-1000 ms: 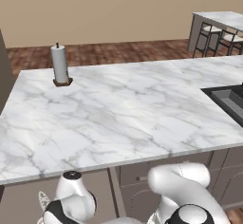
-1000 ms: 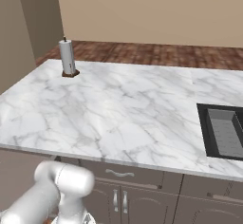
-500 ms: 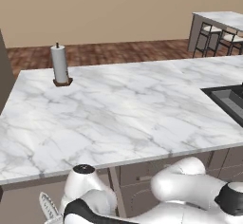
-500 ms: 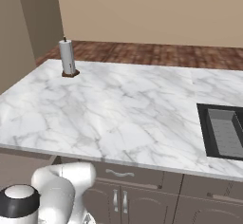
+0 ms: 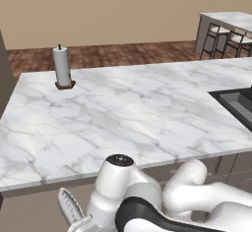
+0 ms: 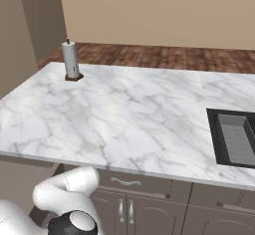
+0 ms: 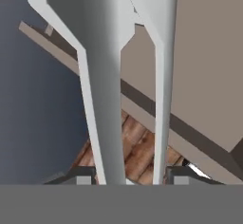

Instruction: Take the tongs from the drawer on the left and place them on the dining counter next to the tray containing the hot dog.

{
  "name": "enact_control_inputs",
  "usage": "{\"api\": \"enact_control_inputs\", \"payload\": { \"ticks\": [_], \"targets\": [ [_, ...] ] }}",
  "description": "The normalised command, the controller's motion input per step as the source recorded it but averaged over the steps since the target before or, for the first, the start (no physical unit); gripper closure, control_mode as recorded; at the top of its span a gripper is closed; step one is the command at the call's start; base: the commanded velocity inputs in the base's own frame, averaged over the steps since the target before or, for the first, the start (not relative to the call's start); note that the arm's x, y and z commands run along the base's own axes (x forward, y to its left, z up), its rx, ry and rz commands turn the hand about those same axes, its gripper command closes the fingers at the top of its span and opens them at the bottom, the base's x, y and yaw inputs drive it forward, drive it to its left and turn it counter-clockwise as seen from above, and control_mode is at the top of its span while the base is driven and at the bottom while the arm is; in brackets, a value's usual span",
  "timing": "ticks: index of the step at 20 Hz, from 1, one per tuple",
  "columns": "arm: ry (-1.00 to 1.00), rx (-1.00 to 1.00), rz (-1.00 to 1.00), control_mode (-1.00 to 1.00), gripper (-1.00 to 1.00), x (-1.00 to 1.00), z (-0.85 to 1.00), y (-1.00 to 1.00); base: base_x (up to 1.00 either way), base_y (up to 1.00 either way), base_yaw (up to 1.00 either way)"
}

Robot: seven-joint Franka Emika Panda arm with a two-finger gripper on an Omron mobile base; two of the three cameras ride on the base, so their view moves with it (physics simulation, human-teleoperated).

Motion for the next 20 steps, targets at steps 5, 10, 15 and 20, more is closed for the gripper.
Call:
{"api": "enact_control_inputs", "payload": {
  "ticks": [5,10,15,20],
  "targets": [
    [-0.08,-0.06,0.00,-1.00,1.00,-0.20,0.89,-0.75,0.00,0.00,0.00],
    [-0.07,-0.09,0.00,-1.00,1.00,-0.26,0.58,-0.91,0.00,0.00,0.00],
    [0.01,-0.01,0.00,-1.00,1.00,0.04,0.20,-0.73,0.00,0.00,0.00],
    [0.01,0.00,0.00,-1.00,1.00,0.20,0.01,-0.63,0.00,0.00,0.00]
  ]
}}
